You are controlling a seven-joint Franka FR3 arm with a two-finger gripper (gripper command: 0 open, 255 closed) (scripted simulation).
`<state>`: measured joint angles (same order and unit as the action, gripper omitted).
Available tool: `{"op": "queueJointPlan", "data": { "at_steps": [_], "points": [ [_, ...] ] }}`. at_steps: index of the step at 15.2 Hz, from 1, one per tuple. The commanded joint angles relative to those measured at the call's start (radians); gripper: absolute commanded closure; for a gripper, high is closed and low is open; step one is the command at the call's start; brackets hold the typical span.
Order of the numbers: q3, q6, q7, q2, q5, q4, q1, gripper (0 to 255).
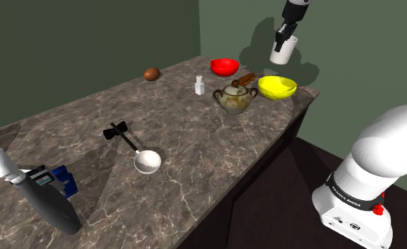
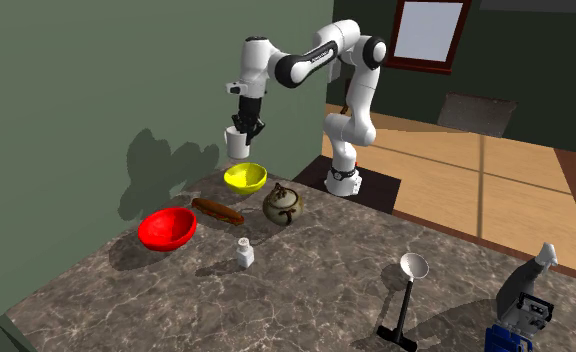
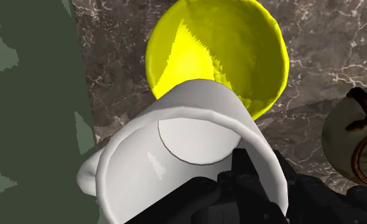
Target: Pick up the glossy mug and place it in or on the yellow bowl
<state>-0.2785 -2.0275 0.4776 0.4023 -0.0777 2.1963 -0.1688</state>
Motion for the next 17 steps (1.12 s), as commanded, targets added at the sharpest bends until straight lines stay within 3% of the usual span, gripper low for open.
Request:
{"op": "queueJointPlan", "data": {
  "at_steps": [1, 17],
  "points": [
    [-0.021, 0.009, 0.032, 0.014, -0.005, 0.004, -0.011, 255],
    [-0.044, -0.212, 0.042, -0.022, -0.007, 0.189, -0.015, 255]
  ]
}}
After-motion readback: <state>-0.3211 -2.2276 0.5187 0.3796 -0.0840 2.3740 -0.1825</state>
